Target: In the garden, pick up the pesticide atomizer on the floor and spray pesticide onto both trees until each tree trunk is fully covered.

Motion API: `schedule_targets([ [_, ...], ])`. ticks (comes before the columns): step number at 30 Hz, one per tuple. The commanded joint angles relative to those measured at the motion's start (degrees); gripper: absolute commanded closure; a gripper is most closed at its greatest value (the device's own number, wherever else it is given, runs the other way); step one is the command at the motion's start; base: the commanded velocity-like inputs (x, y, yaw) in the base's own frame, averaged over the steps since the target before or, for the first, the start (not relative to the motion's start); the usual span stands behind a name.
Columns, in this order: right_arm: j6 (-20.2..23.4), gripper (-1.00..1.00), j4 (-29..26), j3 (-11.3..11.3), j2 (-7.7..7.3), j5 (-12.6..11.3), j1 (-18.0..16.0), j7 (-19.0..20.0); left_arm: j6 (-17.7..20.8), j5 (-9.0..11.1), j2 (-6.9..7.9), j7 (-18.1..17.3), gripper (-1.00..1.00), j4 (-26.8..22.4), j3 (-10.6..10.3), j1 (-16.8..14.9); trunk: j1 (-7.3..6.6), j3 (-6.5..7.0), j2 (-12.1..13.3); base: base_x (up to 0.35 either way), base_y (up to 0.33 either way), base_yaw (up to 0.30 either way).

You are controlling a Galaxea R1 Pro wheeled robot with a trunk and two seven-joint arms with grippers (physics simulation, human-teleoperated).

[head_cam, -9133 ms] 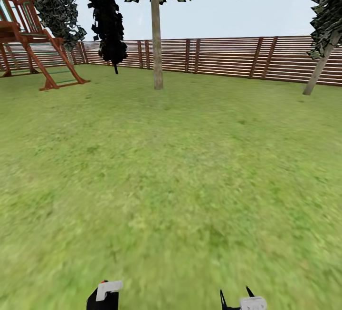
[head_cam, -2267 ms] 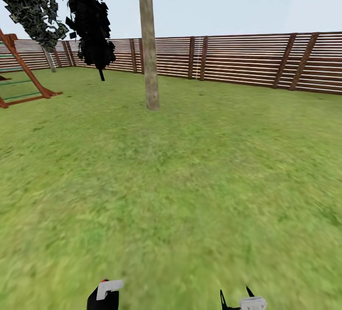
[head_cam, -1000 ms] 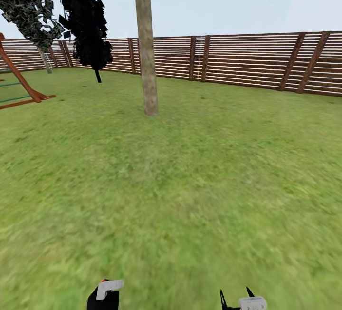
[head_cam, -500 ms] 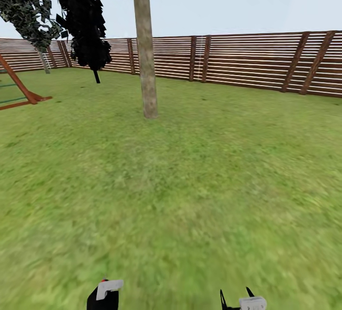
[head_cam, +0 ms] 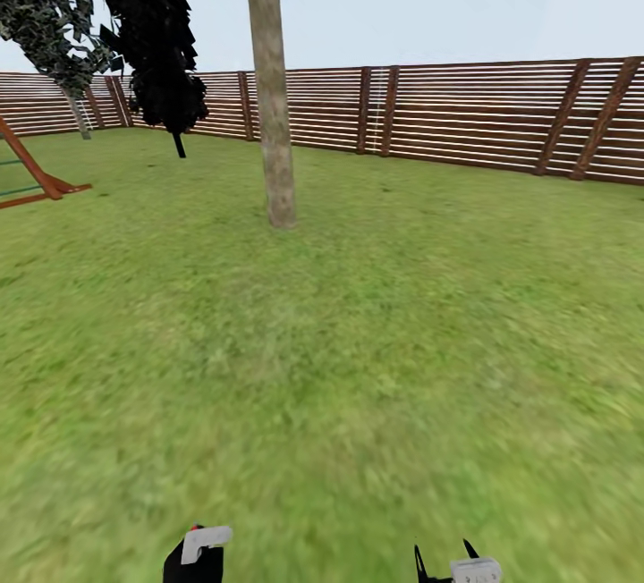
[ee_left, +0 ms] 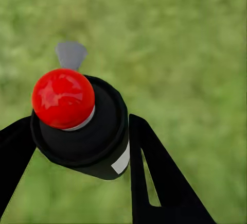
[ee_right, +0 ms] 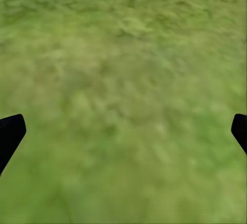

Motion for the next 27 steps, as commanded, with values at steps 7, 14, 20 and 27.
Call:
schedule_targets([
  [7,0.0,-1.00,0.0,0.0,0.00,0.0,0.0,0.0,0.0,0.0,0.00,0.0,1.00,0.0,0.0,0.0,0.00,0.00,0.0,0.341,0.000,0.000],
  [14,0.0,-1.00,0.0,0.0,0.00,0.0,0.0,0.0,0.0,-0.1,-0.04,0.0,1.00,0.0,0.0,0.0,0.00,0.00,0.0,0.341,0.000,0.000],
  [20,0.0,-1.00,0.0,0.0,0.00,0.0,0.0,0.0,0.0,-0.1,-0.05,0.0,1.00,0.0,0.0,0.0,0.00,0.00,0.0,0.341,0.000,0.000],
  [27,0.0,-1.00,0.0,0.0,0.00,0.0,0.0,0.0,0.0,0.0,-0.04,0.0,1.00,0.0,0.0,0.0,0.00,0.00,0.0,0.341,0.000,0.000],
])
